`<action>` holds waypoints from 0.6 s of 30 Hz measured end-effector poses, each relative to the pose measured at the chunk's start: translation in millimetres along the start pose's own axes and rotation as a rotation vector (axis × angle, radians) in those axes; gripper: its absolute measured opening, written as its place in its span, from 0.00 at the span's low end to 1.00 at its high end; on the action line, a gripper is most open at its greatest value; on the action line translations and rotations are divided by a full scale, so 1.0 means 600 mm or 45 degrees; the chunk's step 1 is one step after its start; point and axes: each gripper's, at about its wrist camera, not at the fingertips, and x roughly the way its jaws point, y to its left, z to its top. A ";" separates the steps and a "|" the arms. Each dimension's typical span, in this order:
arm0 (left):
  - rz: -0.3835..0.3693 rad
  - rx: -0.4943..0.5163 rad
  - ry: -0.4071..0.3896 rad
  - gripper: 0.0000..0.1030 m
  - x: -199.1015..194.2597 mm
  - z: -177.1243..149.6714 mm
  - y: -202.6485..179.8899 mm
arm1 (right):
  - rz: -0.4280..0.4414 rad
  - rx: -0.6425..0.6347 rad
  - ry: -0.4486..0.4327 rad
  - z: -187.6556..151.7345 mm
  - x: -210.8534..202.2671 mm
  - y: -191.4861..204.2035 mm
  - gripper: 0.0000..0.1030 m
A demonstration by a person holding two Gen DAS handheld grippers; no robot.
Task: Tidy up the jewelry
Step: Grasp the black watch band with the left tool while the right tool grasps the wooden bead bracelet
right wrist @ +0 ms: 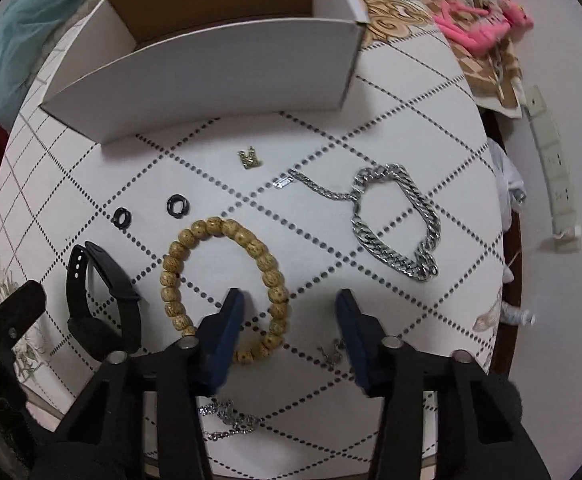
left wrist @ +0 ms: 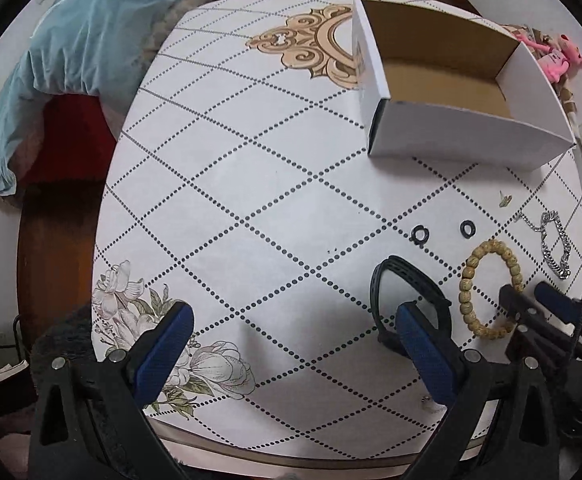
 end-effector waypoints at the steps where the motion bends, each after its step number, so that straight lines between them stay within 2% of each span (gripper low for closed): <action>1: 0.000 -0.002 -0.002 1.00 0.002 0.002 0.001 | -0.002 -0.015 -0.010 0.001 -0.002 0.003 0.31; 2: -0.004 -0.005 -0.001 1.00 0.003 0.001 0.003 | -0.005 -0.031 -0.018 0.000 -0.003 0.006 0.17; 3: -0.005 -0.005 -0.004 1.00 0.004 0.003 0.003 | -0.009 -0.043 -0.019 -0.002 -0.004 0.008 0.09; 8: -0.088 -0.015 0.008 1.00 0.010 0.002 0.006 | -0.029 -0.017 -0.070 -0.010 -0.021 -0.009 0.09; 11: -0.211 -0.055 0.049 0.94 0.022 -0.001 0.010 | -0.028 0.011 -0.090 -0.011 -0.036 -0.025 0.09; 13: -0.272 -0.076 0.098 0.72 0.035 -0.004 0.007 | -0.032 0.022 -0.097 -0.011 -0.040 -0.032 0.09; 14: -0.300 -0.085 0.119 0.69 0.043 -0.004 0.006 | -0.036 0.025 -0.098 -0.008 -0.039 -0.041 0.09; 16: -0.321 -0.089 0.129 0.54 0.054 -0.003 0.005 | -0.036 0.030 -0.095 -0.009 -0.039 -0.042 0.09; 17: -0.335 -0.087 0.132 0.50 0.061 -0.005 0.004 | -0.035 0.032 -0.094 -0.009 -0.038 -0.043 0.09; 18: -0.335 -0.082 0.129 0.39 0.066 -0.004 0.002 | -0.035 0.031 -0.091 -0.011 -0.038 -0.042 0.09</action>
